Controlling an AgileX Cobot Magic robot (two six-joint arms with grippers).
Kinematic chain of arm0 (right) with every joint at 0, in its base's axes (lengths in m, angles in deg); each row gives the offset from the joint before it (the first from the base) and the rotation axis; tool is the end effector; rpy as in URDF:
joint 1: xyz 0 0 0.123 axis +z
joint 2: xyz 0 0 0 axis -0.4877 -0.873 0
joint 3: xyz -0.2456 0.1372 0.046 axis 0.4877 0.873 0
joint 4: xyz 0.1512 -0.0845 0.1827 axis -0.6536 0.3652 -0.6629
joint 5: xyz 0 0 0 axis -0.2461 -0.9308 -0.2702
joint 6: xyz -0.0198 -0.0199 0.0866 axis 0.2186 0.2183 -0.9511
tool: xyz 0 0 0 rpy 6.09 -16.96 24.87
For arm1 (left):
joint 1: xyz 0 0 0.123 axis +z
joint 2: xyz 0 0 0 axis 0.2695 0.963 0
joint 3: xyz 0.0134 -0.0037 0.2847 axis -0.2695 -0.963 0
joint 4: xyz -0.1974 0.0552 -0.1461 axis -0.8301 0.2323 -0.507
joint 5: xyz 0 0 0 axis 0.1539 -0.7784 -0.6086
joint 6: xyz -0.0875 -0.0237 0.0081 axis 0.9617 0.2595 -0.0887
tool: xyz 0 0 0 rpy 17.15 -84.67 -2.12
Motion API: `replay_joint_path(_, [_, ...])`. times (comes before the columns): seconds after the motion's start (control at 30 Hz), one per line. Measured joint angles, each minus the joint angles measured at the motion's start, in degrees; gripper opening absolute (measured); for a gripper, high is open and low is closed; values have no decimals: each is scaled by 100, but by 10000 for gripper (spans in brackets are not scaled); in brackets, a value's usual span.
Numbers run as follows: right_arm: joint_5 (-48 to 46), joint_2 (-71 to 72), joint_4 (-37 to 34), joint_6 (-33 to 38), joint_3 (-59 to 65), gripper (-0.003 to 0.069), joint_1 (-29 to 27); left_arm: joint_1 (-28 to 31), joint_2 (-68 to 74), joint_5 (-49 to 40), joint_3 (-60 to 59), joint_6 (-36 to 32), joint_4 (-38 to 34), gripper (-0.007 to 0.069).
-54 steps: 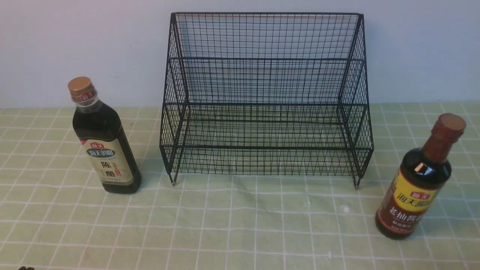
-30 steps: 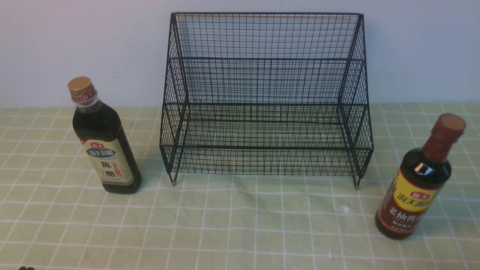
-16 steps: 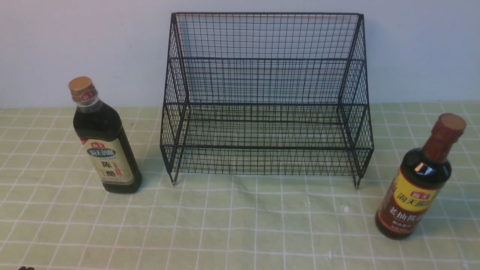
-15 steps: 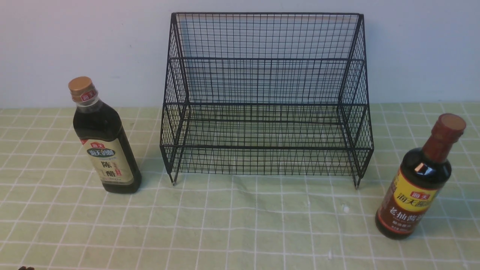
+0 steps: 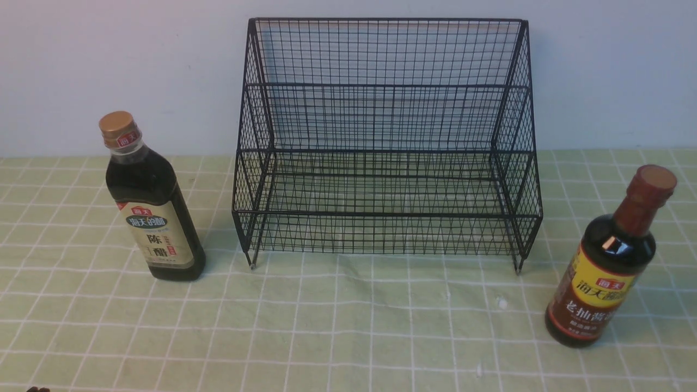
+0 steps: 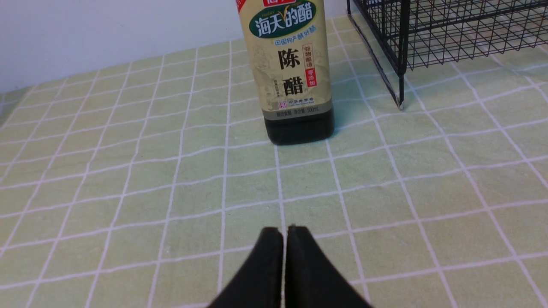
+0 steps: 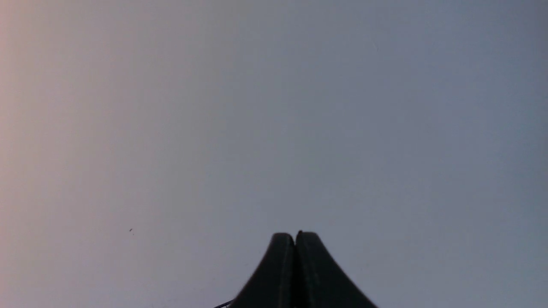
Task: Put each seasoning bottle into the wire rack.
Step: Use the right arm to grab the condiment bottle closest to it
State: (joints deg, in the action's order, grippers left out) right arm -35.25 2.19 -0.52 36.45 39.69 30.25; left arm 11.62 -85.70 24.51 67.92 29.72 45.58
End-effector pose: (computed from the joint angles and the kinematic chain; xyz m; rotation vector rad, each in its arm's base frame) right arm 0.0492 -0.0107 0.2327 0.3630 1.1243 0.3389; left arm 0.0523 -0.0033 0.1705 0.1770 1.8688 0.0396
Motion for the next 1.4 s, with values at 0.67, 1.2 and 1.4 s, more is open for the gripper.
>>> replay_joint_path(0.67, [-7544,-4628,539,1034,-5779,-9,9,0,0,0,0,0,0,-6])
replay_joint_path(1.2, [-9099,-7719,361,1823,-7842,503,11,0,0,0,0,0,0,-6])
replay_joint_path(1.4, [-9146,-7820,519,1932,-7859,586,112,0,0,0,0,0,0,-6])
